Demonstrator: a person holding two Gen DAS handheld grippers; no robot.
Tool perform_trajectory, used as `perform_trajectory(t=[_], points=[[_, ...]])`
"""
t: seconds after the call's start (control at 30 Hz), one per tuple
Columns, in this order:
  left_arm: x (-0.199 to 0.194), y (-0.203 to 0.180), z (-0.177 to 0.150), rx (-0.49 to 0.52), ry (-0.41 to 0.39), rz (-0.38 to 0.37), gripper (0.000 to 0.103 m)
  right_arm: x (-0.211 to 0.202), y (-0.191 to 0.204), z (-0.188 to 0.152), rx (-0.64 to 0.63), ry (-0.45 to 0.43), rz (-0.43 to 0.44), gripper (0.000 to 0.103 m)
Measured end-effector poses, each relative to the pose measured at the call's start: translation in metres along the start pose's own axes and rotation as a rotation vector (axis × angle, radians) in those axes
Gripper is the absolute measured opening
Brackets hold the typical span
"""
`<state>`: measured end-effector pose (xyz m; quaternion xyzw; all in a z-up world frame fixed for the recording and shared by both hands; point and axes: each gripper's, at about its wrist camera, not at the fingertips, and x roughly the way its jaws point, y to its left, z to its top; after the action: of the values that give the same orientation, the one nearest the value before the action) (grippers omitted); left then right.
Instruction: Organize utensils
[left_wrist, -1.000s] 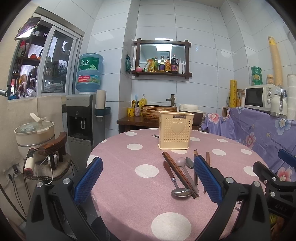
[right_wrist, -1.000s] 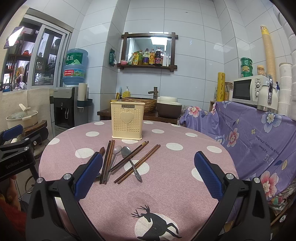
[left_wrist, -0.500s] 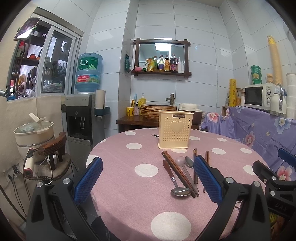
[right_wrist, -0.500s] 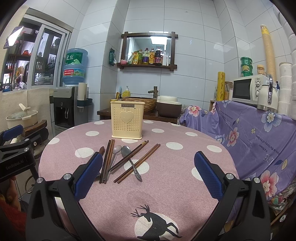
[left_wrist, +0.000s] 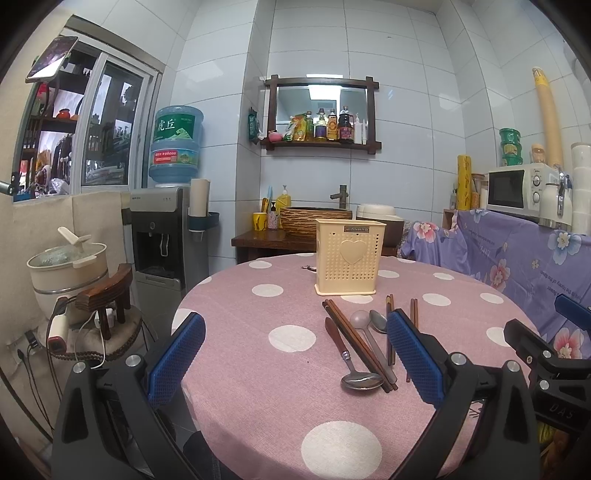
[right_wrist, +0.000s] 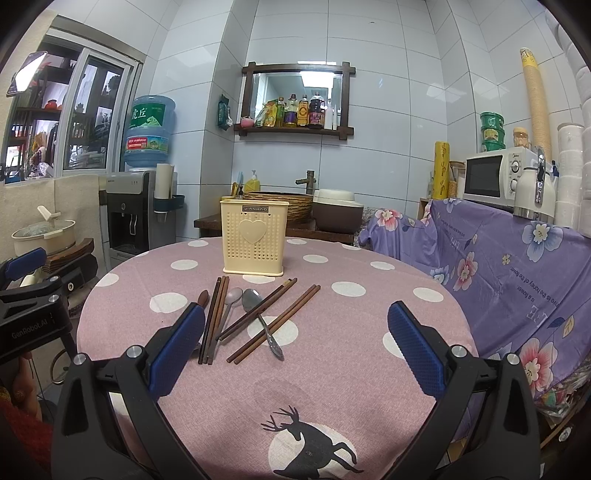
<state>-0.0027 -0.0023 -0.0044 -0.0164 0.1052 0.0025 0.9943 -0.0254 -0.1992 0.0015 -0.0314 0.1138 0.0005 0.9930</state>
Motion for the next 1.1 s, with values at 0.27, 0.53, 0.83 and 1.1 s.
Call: perform_trajectory(t=[0.27,0.53,0.83,1.1], points=[[0.001,0.0013,0.0004,0.002,-0.003,0.002,0.098,0.0001,-0.0002,0.0,0.0,0.0,0.0,0.098],[0.0002,-0.0018,0.0024,0.002,-0.001,0.001,0.098,0.0004,-0.0003,0.0001,0.0,0.001,0.0,0.098],[0.0002,-0.0015,0.0027,0.005,-0.003,0.002,0.098,0.0007,-0.0004,-0.0001,0.001,0.0,0.0,0.098],[-0.0006,-0.002,0.0039,0.007,-0.003,0.003,0.098,0.0005,-0.0004,0.0001,0.001,0.002,0.0,0.098]])
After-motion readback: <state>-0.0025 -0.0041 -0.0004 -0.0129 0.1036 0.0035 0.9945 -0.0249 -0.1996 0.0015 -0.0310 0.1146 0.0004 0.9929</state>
